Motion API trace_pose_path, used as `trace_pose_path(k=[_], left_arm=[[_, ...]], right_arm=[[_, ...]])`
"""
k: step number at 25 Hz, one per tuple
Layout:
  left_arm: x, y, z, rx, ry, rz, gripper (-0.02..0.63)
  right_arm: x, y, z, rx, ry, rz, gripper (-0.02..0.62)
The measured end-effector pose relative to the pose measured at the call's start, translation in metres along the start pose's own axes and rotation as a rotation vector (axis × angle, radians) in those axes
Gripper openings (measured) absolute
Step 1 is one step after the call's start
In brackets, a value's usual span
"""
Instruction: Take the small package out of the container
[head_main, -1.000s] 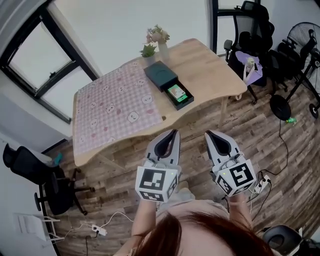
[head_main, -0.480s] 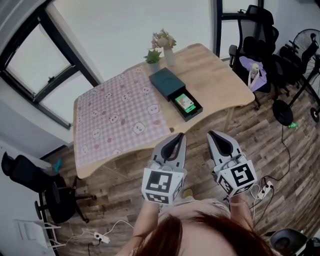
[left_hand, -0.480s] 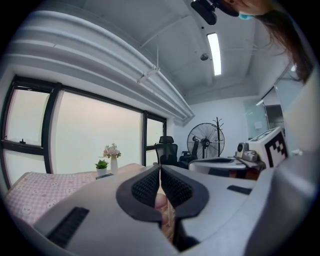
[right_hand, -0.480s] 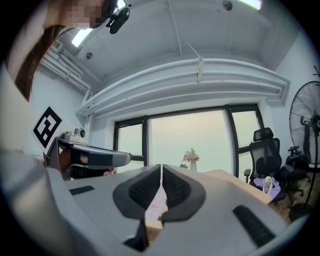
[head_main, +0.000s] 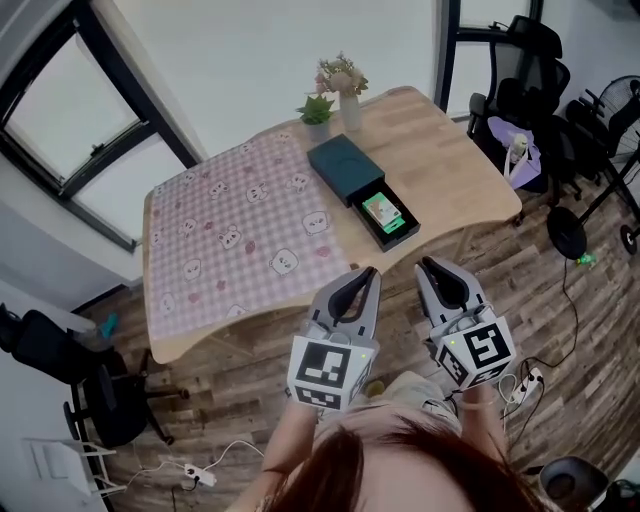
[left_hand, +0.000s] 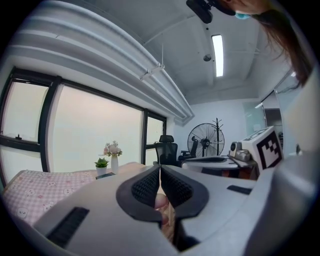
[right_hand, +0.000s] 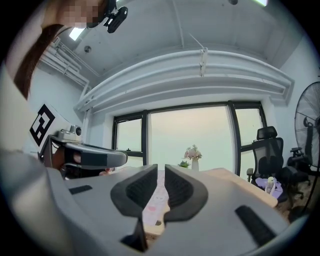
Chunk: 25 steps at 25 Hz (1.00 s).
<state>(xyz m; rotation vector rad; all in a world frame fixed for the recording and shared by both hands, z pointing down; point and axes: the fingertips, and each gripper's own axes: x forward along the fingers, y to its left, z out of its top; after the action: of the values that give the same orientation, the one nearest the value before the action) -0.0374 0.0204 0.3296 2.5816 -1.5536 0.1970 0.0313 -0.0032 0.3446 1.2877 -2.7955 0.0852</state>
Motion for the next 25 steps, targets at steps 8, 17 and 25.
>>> trace_pose_path(k=[8, 17, 25], left_arm=[[0.017, 0.018, -0.006, -0.006, 0.019, -0.029, 0.014], [0.061, 0.048, -0.012, -0.005, 0.065, -0.039, 0.014], [0.105, 0.074, -0.014, -0.019, 0.091, -0.040, 0.014]], right_arm=[[0.028, -0.008, -0.009, -0.012, 0.046, -0.002, 0.075], [0.074, -0.039, -0.026, 0.016, 0.086, -0.006, 0.087], [0.117, -0.070, -0.046, 0.020, 0.154, 0.000, 0.106]])
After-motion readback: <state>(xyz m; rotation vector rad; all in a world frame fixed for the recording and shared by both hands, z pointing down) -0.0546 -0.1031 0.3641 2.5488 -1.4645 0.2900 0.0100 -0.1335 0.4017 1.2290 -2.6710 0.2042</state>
